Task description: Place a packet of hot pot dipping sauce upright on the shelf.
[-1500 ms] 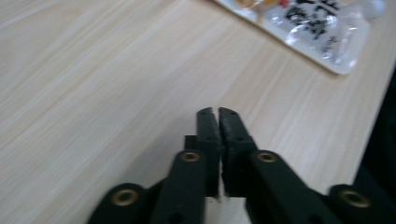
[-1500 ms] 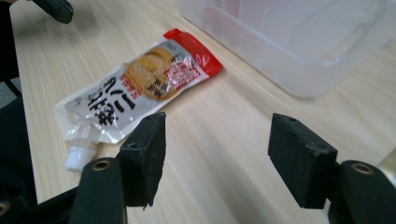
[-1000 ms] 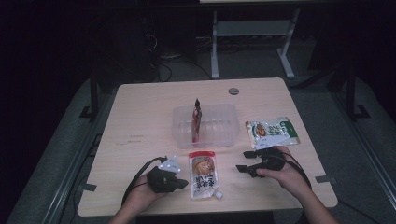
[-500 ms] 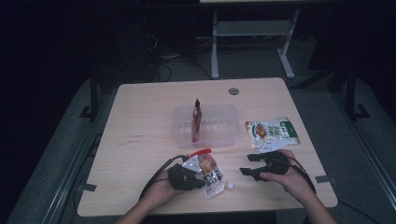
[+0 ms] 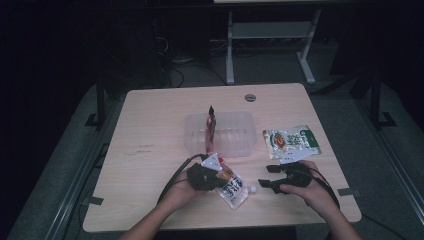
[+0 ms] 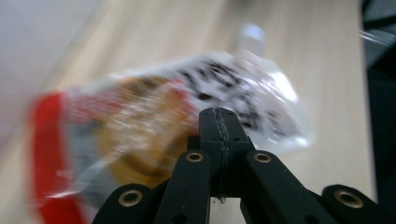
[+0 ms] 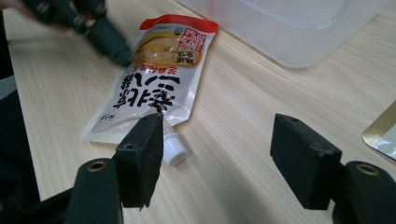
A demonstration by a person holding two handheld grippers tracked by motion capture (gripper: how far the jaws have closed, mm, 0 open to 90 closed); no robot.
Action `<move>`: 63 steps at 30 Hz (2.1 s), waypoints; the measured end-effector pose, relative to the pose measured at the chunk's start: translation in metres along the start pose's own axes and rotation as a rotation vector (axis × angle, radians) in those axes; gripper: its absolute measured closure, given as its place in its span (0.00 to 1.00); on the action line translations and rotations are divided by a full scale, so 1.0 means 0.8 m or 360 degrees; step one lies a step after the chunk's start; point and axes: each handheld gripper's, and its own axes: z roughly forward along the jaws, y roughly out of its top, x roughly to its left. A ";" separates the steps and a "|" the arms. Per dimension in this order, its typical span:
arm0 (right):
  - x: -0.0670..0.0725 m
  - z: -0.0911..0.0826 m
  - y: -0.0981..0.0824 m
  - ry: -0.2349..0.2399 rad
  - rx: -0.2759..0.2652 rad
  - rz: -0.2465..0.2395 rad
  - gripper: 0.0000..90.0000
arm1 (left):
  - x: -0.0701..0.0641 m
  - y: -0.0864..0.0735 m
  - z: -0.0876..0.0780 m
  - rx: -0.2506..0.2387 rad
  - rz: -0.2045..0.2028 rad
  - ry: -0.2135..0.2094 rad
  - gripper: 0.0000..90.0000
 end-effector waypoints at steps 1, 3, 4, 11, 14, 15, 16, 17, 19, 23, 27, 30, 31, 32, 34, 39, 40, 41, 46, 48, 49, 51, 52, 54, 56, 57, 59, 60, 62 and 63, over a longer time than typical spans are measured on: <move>0.000 0.000 0.000 0.0000 0.0000 0.0002 0.38 | 0.004 0.002 0.000 -0.0007 -0.0005 0.0019 1.00; 0.000 -0.001 0.000 0.0001 0.0003 0.0010 0.38 | 0.016 0.008 0.000 -0.0002 -0.0001 0.0062 1.00; -0.001 -0.001 0.000 -0.0002 0.0000 0.0014 0.38 | 0.023 0.010 0.001 -0.0010 -0.0012 0.0086 1.00; -0.003 -0.002 -0.001 -0.0004 0.0000 0.0018 0.38 | 0.047 0.012 0.017 0.0049 -0.0015 0.0218 1.00; -0.003 -0.002 -0.001 -0.0001 0.0006 0.0024 0.38 | 0.051 0.011 0.021 0.0055 -0.0017 0.0231 1.00; -0.003 -0.002 -0.001 -0.0001 0.0006 0.0024 0.38 | 0.051 0.011 0.022 0.0063 -0.0027 0.0226 1.00; -0.003 -0.002 -0.002 0.0000 0.0005 0.0022 0.38 | 0.051 0.011 0.023 0.0063 -0.0027 0.0229 1.00; -0.003 -0.001 -0.002 0.0003 0.0007 0.0023 0.38 | 0.051 0.011 0.024 0.0076 -0.0013 0.0237 1.00; -0.003 -0.001 -0.002 0.0001 0.0010 0.0027 0.38 | 0.049 0.011 0.025 0.0100 -0.0009 0.0242 1.00; -0.003 -0.001 -0.002 -0.0002 0.0011 0.0027 0.38 | 0.049 0.010 0.027 0.0122 -0.0017 0.0238 1.00; -0.003 -0.002 -0.002 -0.0004 0.0003 0.0026 0.38 | 0.049 0.006 0.022 0.0161 -0.0029 0.0219 1.00; -0.004 -0.002 -0.002 -0.0007 0.0003 0.0022 0.38 | 0.046 -0.002 0.015 0.0162 -0.0058 0.0215 1.00; -0.004 -0.002 -0.002 -0.0007 0.0003 0.0022 0.38 | 0.046 -0.002 0.015 0.0162 -0.0058 0.0215 1.00; -0.004 -0.003 -0.002 -0.0009 0.0005 0.0022 0.38 | 0.046 -0.004 0.012 0.0184 -0.0050 0.0209 1.00; -0.004 -0.003 -0.002 -0.0014 0.0000 0.0024 0.38 | 0.043 -0.009 0.007 0.0193 -0.0062 0.0213 1.00; -0.005 -0.004 -0.002 -0.0018 0.0001 0.0030 0.38 | 0.035 -0.021 -0.006 0.0219 -0.0076 0.0212 1.00; -0.005 -0.003 -0.002 -0.0016 0.0001 0.0025 0.38 | 0.033 -0.023 -0.008 0.0227 -0.0079 0.0206 1.00; -0.005 -0.004 -0.002 -0.0014 0.0004 0.0027 0.38 | 0.031 -0.025 -0.010 0.0232 -0.0081 0.0210 1.00; -0.006 -0.002 -0.001 -0.0009 -0.0001 0.0025 0.38 | 0.017 -0.038 -0.021 0.0238 -0.0108 0.0204 1.00; -0.006 -0.001 0.000 -0.0003 0.0003 0.0033 0.38 | 0.011 -0.043 -0.025 0.0246 -0.0118 0.0191 1.00; -0.006 -0.001 0.000 -0.0002 0.0003 0.0039 0.39 | 0.009 -0.045 -0.028 0.0249 -0.0109 0.0188 1.00; -0.007 0.000 0.001 0.0040 0.0011 0.0069 0.38 | 0.006 -0.049 -0.031 0.0241 -0.0111 0.0186 1.00; -0.007 0.001 0.002 0.0044 0.0014 0.0064 0.37 | 0.006 -0.050 -0.030 0.0228 -0.0120 0.0186 1.00; -0.006 0.003 0.003 0.0059 0.0019 0.0066 0.32 | 0.007 -0.050 -0.031 0.0225 -0.0142 0.0181 1.00; -0.005 0.004 0.004 0.0044 0.0027 0.0066 0.32 | 0.007 -0.049 -0.031 0.0209 -0.0164 0.0188 1.00; -0.005 0.004 0.005 0.0043 0.0023 0.0068 0.30 | 0.007 -0.048 -0.031 0.0196 -0.0171 0.0195 1.00; -0.006 0.004 0.005 0.0049 0.0013 0.0087 0.28 | 0.005 -0.044 -0.031 0.0150 -0.0201 0.0209 1.00; -0.007 0.005 0.004 0.0046 0.0016 0.0092 0.27 | 0.004 -0.039 -0.033 0.0150 -0.0175 0.0200 1.00; -0.007 0.006 0.003 0.0055 0.0017 0.0112 0.26 | 0.003 -0.036 -0.034 0.0132 -0.0167 0.0192 1.00; -0.007 0.006 0.003 0.0055 0.0017 0.0112 0.26 | 0.001 -0.033 -0.035 0.0109 -0.0160 0.0178 1.00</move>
